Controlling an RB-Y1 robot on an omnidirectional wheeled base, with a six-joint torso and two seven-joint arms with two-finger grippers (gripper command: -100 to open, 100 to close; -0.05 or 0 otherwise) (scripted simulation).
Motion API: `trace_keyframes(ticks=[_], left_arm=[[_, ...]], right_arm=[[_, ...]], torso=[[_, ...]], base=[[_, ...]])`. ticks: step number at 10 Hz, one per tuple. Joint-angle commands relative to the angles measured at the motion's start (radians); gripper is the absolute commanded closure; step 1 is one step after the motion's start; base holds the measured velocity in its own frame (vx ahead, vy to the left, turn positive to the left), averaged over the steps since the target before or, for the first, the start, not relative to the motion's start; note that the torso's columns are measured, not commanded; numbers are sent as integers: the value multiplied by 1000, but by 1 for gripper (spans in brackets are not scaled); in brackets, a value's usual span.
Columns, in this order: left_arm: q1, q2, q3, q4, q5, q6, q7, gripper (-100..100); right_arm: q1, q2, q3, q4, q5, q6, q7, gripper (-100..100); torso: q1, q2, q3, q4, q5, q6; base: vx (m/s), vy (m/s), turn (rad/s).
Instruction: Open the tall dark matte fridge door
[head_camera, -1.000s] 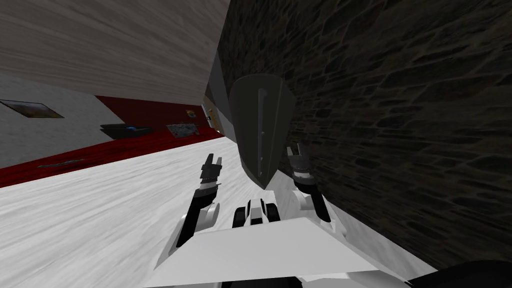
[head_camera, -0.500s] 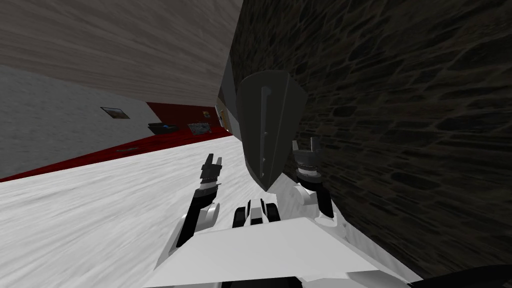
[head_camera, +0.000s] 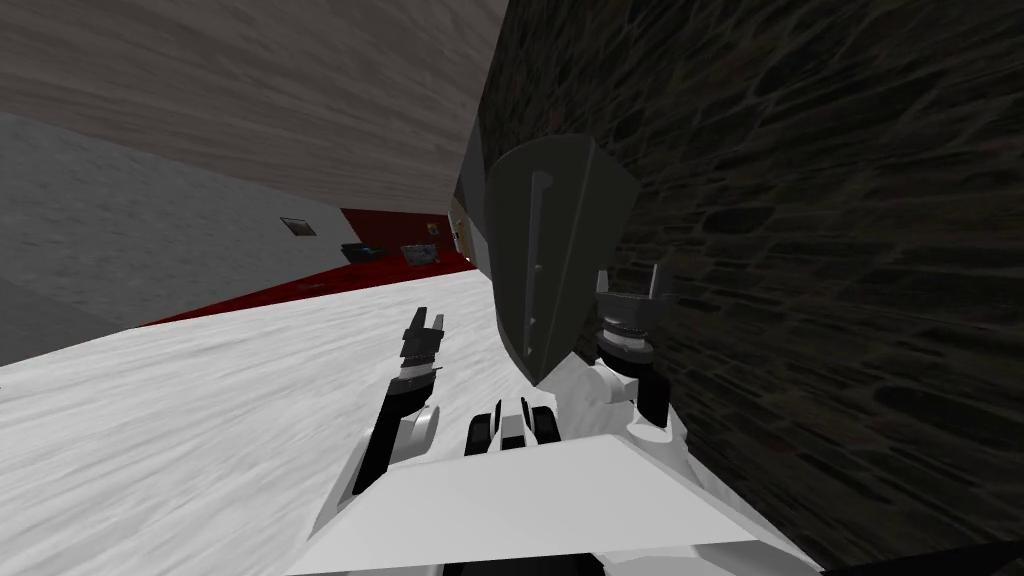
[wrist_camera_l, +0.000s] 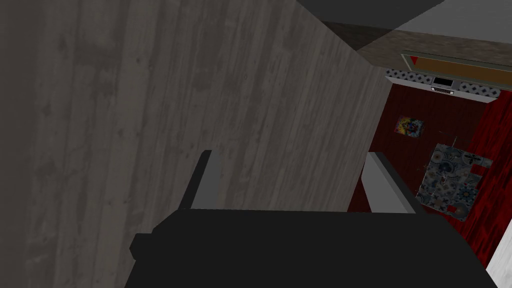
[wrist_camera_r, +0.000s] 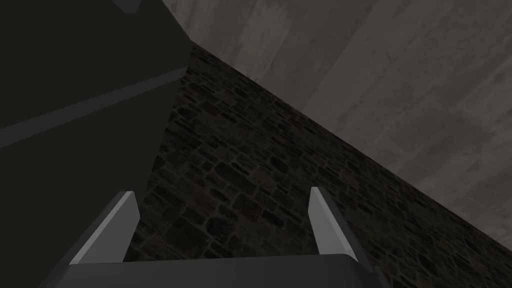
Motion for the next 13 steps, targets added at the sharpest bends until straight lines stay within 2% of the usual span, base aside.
trace_keyframes(ticks=[1,2,3,4,5,6,7,8,9,10,11,12,13], left_arm=[[0,0,0,0,0,0,0,0],[0,0,0,0,0,0,0,0],[0,0,0,0,0,0,0,0],[0,0,0,0,0,0,0,0],[0,0,0,0,0,0,0,0],[0,0,0,0,0,0,0,0],[0,0,0,0,0,0,0,0],[0,0,0,0,0,0,0,0],[0,0,0,0,0,0,0,0],[0,0,0,0,0,0,0,0],[0,0,0,0,0,0,0,0],[0,0,0,0,0,0,0,0],[0,0,0,0,0,0,0,0]], right_arm=[[-33,-8,-14,-15,-71,-25,23,-100],[-63,-12,-24,-24,-108,-54,44,-100],[-63,-12,-24,-24,-130,-54,44,-100],[-94,-16,-34,-32,-162,-84,66,-100],[-94,-16,-34,-32,-185,-84,66,-100],[-126,-20,-44,-39,-214,-116,89,-100],[-126,-20,-44,-39,-243,-116,89,-100],[-158,-23,-54,-46,-273,-148,112,-100],[-158,-23,-54,-46,-306,-148,112,-100],[-191,-25,-64,-53,-336,-182,136,-100],[-191,-25,-64,-53,-366,-182,136,-100],[-224,-28,-74,-59,-395,-216,161,-100],[-224,-28,-74,-59,-426,-216,161,-100]], torso=[[-1,0,0,0,0,-1],[0,-1,0,0,0,0],[0,-1,0,0,0,-1],[1,0,0,0,0,0],[0,0,0,0,0,-1],[0,0,0,0,0,0],[-1,1,0,0,0,-1],[0,0,0,0,0,0],[0,0,0,0,0,-1],[1,0,0,0,0,0],[0,0,0,0,0,-1],[0,-1,0,0,0,0],[0,-1,-1,0,0,-1]], base=[[6,-83,161],[6,-86,291],[-4,-75,209],[-9,-84,364],[-3,-86,196],[-21,-93,334],[-12,-83,215],[-17,-85,330],[-25,-78,213],[-29,-94,364],[-13,-79,240],[-14,-80,406],[-11,-73,196]])
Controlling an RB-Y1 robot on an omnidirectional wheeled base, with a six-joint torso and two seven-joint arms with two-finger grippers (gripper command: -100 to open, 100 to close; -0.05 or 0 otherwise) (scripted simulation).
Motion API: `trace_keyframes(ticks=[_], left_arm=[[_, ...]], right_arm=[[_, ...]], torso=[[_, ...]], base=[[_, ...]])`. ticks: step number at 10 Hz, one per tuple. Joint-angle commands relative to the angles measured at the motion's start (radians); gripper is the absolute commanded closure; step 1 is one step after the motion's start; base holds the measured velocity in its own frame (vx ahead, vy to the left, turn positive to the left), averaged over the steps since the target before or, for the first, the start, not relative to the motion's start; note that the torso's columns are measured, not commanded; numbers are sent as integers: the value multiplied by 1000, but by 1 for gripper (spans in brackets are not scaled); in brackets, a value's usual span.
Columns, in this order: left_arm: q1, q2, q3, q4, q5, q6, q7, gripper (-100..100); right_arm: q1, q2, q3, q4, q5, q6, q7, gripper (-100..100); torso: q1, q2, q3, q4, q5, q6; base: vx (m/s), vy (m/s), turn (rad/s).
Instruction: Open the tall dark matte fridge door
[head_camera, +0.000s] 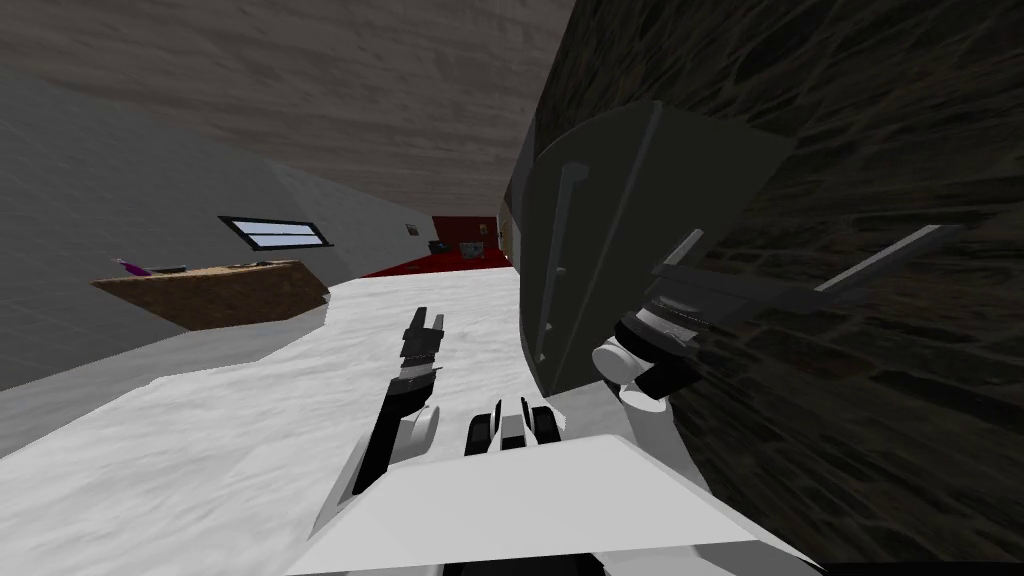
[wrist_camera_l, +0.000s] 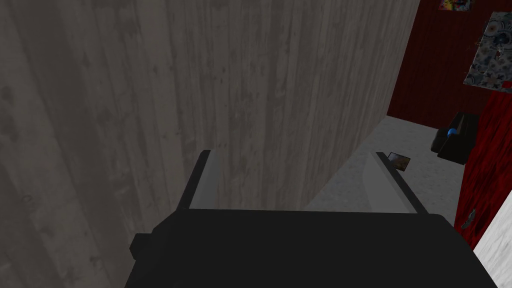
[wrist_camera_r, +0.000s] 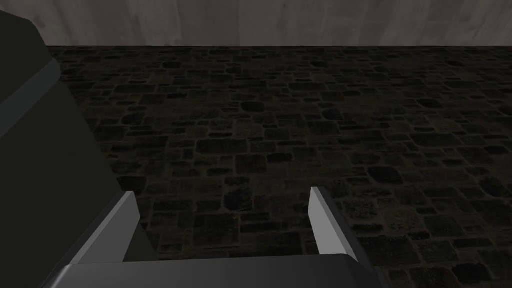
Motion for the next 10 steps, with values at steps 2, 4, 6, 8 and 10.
trace_keyframes(ticks=[2,4,6,8,10], left_arm=[[0,0,0,0,0,0,0,0],[0,0,0,0,0,0,0,0],[0,0,0,0,0,0,0,0],[0,0,0,0,0,0,0,0],[0,0,0,0,0,0,0,0]], right_arm=[[-57,-6,-18,3,-96,-57,37,-100],[-90,-8,-28,-2,-152,-93,63,-100],[-124,-10,-39,-5,-209,-128,90,-100],[-157,-12,-49,-8,-271,-164,116,-100],[-190,-14,-58,-10,-330,-199,144,-100]], torso=[[2,0,0,0,0,1],[-1,1,1,0,0,1],[-1,1,1,0,0,1],[0,1,1,0,0,1],[1,0,0,0,0,1]], base=[[-14,-38,153],[-28,-64,290],[-29,-74,307],[-40,-66,293],[-31,-56,296]])
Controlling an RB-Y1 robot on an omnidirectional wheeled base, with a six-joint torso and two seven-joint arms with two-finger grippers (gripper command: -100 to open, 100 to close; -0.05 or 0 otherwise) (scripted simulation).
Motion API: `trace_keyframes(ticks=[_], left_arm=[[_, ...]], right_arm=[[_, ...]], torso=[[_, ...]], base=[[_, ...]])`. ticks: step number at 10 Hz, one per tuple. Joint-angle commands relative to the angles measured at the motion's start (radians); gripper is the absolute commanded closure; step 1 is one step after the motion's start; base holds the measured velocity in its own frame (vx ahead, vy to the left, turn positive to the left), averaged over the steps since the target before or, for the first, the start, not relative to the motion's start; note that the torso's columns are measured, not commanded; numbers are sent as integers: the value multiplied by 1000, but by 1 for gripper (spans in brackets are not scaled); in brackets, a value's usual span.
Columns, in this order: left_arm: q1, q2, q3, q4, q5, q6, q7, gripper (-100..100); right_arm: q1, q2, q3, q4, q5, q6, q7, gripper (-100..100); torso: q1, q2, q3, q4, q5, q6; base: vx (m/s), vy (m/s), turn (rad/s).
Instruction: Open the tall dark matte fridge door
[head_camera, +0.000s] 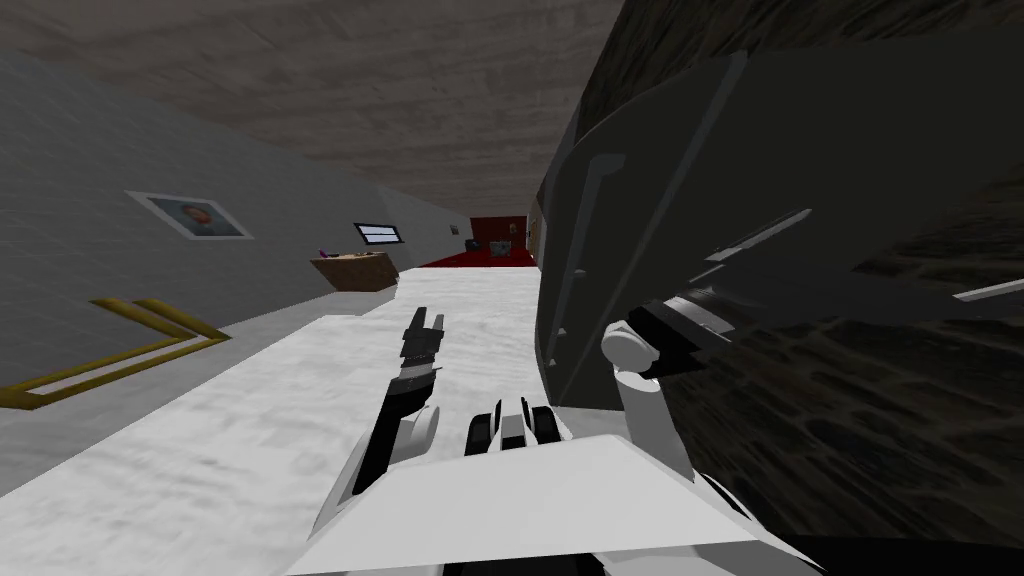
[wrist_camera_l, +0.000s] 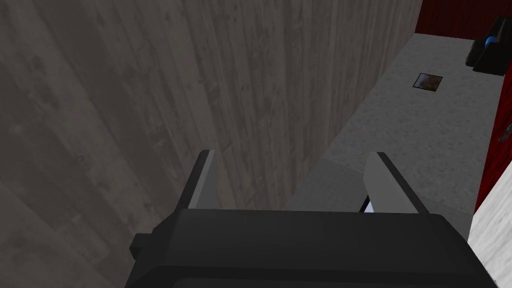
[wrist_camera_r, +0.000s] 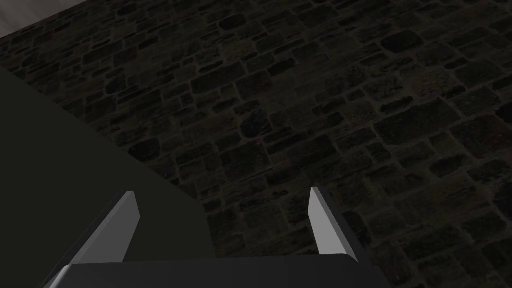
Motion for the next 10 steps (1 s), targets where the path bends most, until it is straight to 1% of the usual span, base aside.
trace_keyframes(ticks=[1,2,3,4,5,6,7,8,9,10], left_arm=[[0,0,0,0,0,0,0,0],[0,0,0,0,0,0,0,0],[0,0,0,0,0,0,0,0],[0,0,0,0,0,0,0,0],[0,0,0,0,0,0,0,0],[0,0,0,0,0,0,0,0],[0,0,0,0,0,0,0,0],[0,0,0,0,0,0,0,0],[0,0,0,0,0,0,0,0],[0,0,0,0,0,0,0,0]], right_arm=[[-41,-2,-10,3,-72,-43,31,-100],[-74,-3,-19,2,-111,-79,59,-100],[-74,-3,-19,2,-127,-79,59,-100],[-106,-3,-29,2,-165,-114,86,-100],[-106,-3,-29,2,-180,-114,86,-100],[-138,-3,-38,2,-217,-148,114,-100],[-138,-3,-38,2,-232,-148,114,-100],[-170,-2,-47,3,-264,-182,142,-100],[-170,-2,-47,3,-281,-182,142,-100],[-201,-1,-56,4,-317,-215,169,-100]], torso=[[-1,0,0,0,0,-1],[-1,0,0,0,0,0],[0,0,0,0,0,-1],[-1,0,0,0,0,0],[-1,1,0,0,0,-1],[-1,0,0,0,0,0],[-1,0,0,0,0,-1],[-1,0,0,0,0,0],[-1,0,0,0,0,-1],[-1,0,0,0,0,0]], base=[[-27,-54,227],[-30,-40,359],[-25,-40,215],[-37,-46,367],[-27,-39,207],[-23,-40,386],[-21,-43,189],[-30,-35,369],[-24,-33,193],[-33,-33,334]])
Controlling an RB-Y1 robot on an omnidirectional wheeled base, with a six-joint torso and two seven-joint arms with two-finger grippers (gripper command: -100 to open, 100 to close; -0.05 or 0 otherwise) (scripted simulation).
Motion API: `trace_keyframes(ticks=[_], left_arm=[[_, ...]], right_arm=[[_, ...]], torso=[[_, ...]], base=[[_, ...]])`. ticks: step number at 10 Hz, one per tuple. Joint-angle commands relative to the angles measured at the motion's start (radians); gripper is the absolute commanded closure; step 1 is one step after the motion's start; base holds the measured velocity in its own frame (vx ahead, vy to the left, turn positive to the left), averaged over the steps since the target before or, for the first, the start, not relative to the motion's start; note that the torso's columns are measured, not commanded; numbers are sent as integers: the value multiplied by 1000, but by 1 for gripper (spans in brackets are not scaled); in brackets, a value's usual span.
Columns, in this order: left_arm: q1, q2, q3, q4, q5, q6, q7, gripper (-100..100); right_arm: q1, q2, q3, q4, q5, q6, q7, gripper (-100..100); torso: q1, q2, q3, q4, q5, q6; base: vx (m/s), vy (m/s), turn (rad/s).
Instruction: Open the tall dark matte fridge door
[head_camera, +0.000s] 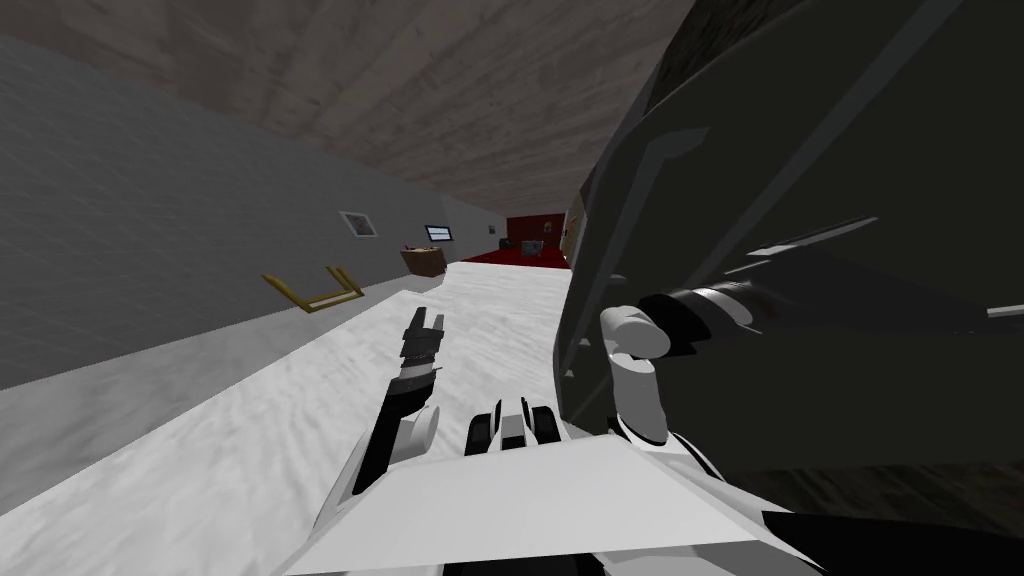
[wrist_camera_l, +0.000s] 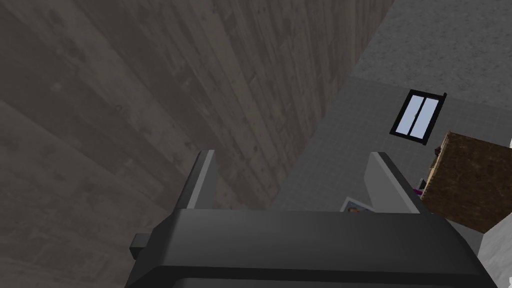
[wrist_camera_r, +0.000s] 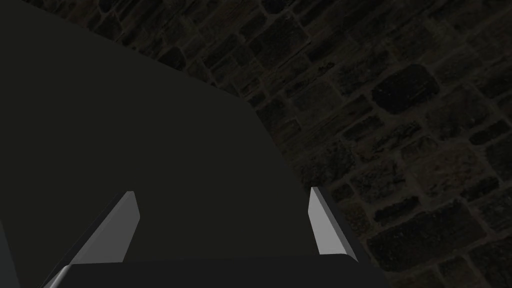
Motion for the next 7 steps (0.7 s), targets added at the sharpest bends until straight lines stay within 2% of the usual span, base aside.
trace_keyframes(ticks=[1,2,3,4,5,6,7], left_arm=[[0,0,0,0,0,0,0,0],[0,0,0,0,0,0,0,0],[0,0,0,0,0,0,0,0],[0,0,0,0,0,0,0,0],[0,0,0,0,0,0,0,0],[0,0,0,0,0,0,0,0],[0,0,0,0,0,0,0,0]], right_arm=[[-38,1,-12,3,-62,-38,33,-100],[-68,3,-20,3,-98,-70,60,-100],[-68,3,-20,3,-107,-70,60,-100],[-96,6,-28,4,-140,-101,86,-100],[-96,6,-28,4,-150,-101,86,-100],[-124,10,-36,3,-188,-131,112,-100],[-124,10,-36,3,-191,-131,112,-100]], torso=[[0,0,0,0,0,-1],[0,0,0,0,0,0],[0,-1,-1,-1,0,-3],[-2,-5,-5,-2,0,-2],[-4,-8,-7,-4,-1,-5],[-5,-12,-10,-5,-1,-4],[-6,-16,-12,-8,-3,-8]], base=[[-27,-26,189],[-26,-19,360],[-32,-15,171],[-35,-12,289],[-34,-16,187],[-28,-25,264],[-25,-25,186]])
